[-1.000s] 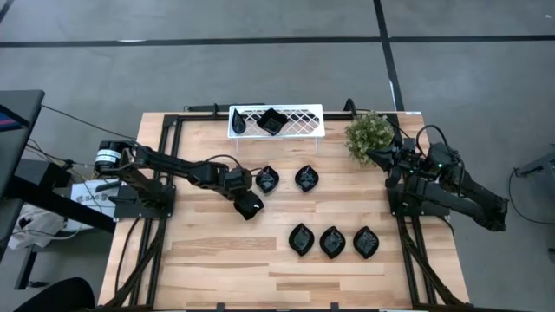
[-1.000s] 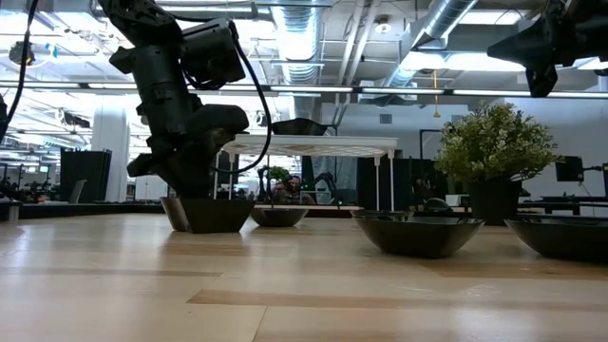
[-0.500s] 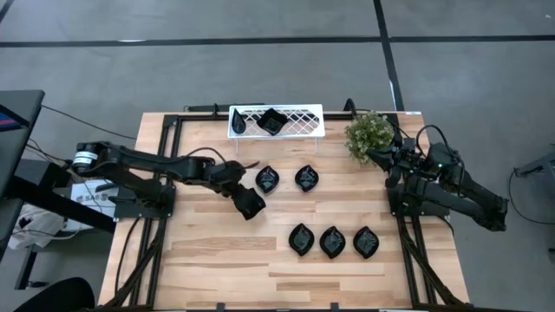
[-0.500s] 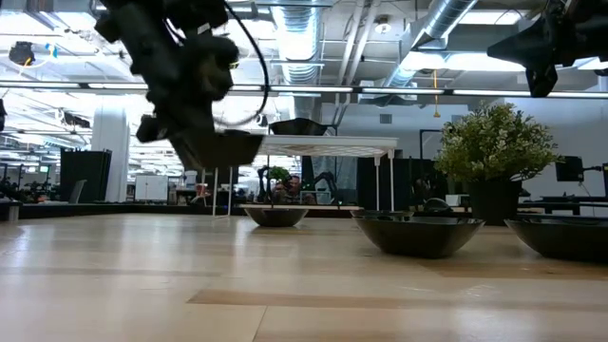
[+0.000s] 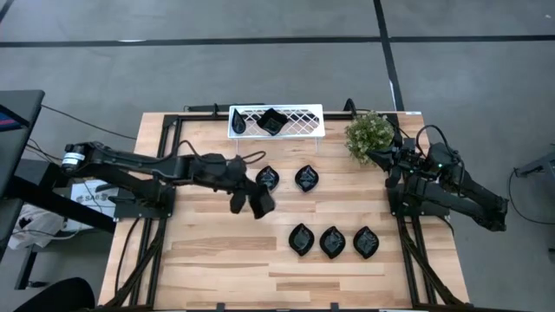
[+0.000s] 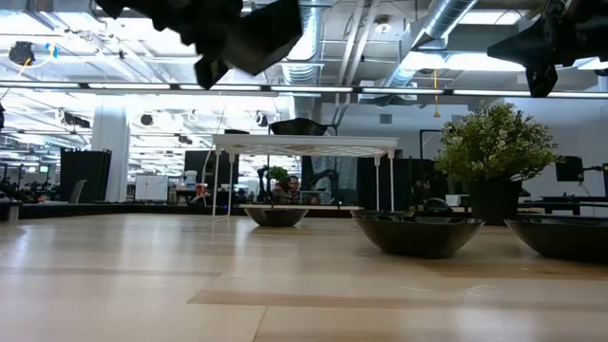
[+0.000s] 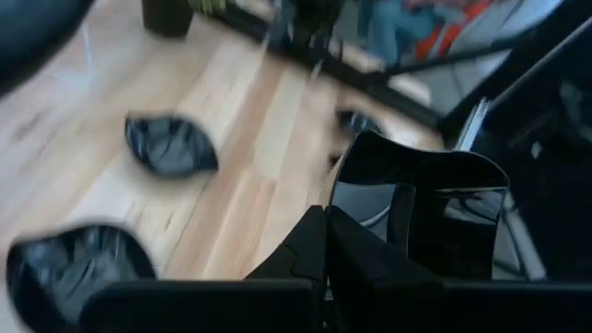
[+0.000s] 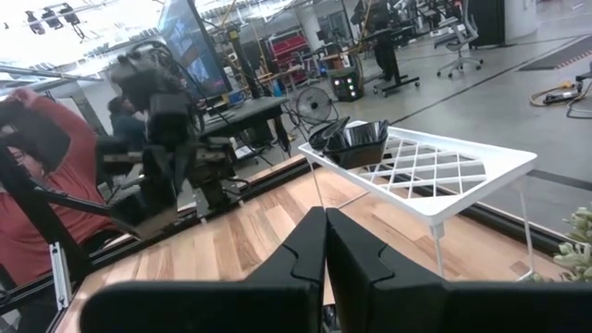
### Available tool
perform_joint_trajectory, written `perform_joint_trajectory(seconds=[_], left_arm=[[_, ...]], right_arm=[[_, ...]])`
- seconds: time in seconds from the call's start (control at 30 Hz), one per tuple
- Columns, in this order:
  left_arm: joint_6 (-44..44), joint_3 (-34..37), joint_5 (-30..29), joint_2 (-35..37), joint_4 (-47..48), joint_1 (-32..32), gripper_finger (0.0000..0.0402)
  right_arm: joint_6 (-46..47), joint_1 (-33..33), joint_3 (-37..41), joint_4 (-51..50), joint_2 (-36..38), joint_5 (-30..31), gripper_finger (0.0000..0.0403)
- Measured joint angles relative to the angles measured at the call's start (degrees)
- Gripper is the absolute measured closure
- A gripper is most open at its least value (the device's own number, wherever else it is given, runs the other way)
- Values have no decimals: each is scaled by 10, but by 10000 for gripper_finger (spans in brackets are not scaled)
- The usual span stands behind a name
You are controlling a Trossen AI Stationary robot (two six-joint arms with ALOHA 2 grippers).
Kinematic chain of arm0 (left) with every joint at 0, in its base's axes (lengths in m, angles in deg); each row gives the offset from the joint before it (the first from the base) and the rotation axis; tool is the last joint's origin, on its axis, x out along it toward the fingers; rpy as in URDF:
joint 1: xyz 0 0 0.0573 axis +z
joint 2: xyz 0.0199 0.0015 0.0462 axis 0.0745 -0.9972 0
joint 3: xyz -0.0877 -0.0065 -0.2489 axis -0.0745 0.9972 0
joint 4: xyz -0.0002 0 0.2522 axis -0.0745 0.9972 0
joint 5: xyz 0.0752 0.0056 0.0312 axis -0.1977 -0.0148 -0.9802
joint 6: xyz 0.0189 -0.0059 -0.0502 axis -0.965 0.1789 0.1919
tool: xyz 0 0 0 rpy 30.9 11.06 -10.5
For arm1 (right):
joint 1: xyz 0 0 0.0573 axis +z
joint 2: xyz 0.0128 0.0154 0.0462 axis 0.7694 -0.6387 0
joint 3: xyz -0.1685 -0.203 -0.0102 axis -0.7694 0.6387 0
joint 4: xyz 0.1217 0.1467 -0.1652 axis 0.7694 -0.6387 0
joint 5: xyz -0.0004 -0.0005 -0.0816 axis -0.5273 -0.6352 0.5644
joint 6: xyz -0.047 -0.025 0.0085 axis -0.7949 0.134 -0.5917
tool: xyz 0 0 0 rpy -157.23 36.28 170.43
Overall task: Pick & Place Mini shaped plates
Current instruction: Stack the distorted square-shaped plate on top of the distorted square-shaped plate on the shelf
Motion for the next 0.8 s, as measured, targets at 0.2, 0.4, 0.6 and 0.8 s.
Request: perform_joint_trajectory(seconds=[0.2,0.4,0.6,0.8], left_arm=[[30,-15,-49,5,-56,23,398],[51,-74,-64,5,-55,80,398],[51,-132,-64,5,-48,144,398],[45,-178,-64,5,-13,193,398]], right_arm=[[0,0,0,0,0,0,397],[0,0,0,0,0,0,397],[0,0,0,0,0,0,397],[0,0,0,0,0,0,397]])
